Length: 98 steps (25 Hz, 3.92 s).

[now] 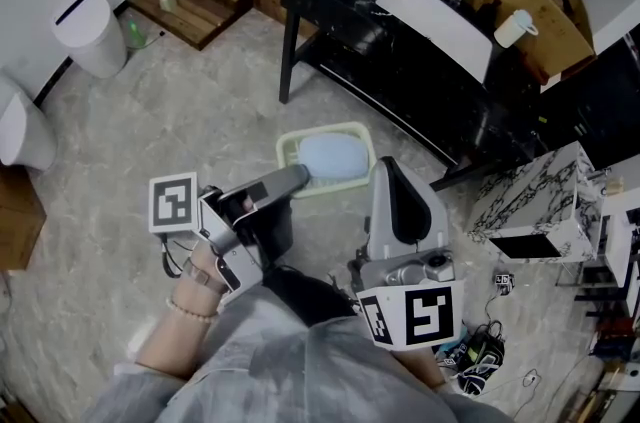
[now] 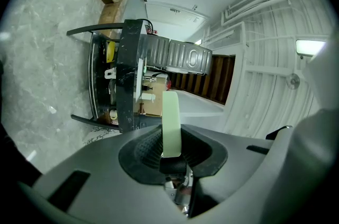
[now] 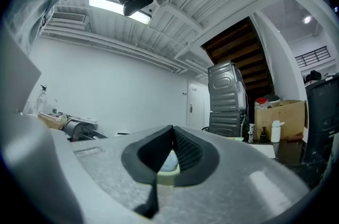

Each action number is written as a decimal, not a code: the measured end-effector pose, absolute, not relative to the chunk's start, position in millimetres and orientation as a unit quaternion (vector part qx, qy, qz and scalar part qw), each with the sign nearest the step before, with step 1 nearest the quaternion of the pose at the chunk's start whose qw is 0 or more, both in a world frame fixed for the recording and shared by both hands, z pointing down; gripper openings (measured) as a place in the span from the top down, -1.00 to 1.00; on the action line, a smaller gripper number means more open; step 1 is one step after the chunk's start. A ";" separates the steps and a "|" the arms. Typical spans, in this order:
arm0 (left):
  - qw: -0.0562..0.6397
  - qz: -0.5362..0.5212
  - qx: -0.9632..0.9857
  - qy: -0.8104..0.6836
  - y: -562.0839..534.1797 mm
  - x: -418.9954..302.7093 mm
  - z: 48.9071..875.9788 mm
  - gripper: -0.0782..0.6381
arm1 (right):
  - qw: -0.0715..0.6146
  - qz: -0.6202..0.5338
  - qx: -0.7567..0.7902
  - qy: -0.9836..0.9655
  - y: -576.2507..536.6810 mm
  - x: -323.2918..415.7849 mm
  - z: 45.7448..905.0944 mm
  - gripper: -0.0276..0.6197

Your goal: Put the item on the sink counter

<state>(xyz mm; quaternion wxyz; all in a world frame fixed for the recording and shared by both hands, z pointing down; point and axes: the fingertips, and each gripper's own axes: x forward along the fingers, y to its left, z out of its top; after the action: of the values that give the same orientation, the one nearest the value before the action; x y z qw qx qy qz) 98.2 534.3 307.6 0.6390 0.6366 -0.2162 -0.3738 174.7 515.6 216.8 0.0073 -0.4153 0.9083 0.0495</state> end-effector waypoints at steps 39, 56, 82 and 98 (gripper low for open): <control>0.678 -0.317 0.644 -0.159 283.9 2.7 315.2 0.55 | -0.016 0.065 -0.502 0.862 278.7 82.4 207.9 0.92; 0.675 -0.311 0.653 -0.148 215.6 -55.7 318.0 0.55 | -0.013 0.081 -0.517 0.852 216.1 26.1 211.7 0.92; 0.673 -0.330 0.643 -0.156 164.3 -74.5 333.2 0.55 | -0.032 0.091 -0.512 0.854 163.1 11.6 224.7 0.92; 0.673 -0.331 0.641 -0.165 35.9 -52.0 333.7 0.55 | -0.023 0.063 -0.497 0.865 29.8 30.6 234.3 0.92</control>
<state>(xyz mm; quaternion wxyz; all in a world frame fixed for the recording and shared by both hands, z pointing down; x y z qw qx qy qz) -52.0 35.9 333.7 0.6727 0.6411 -0.1647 -0.3307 30.6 29.8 234.3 -0.0227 -0.4971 0.8651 0.0626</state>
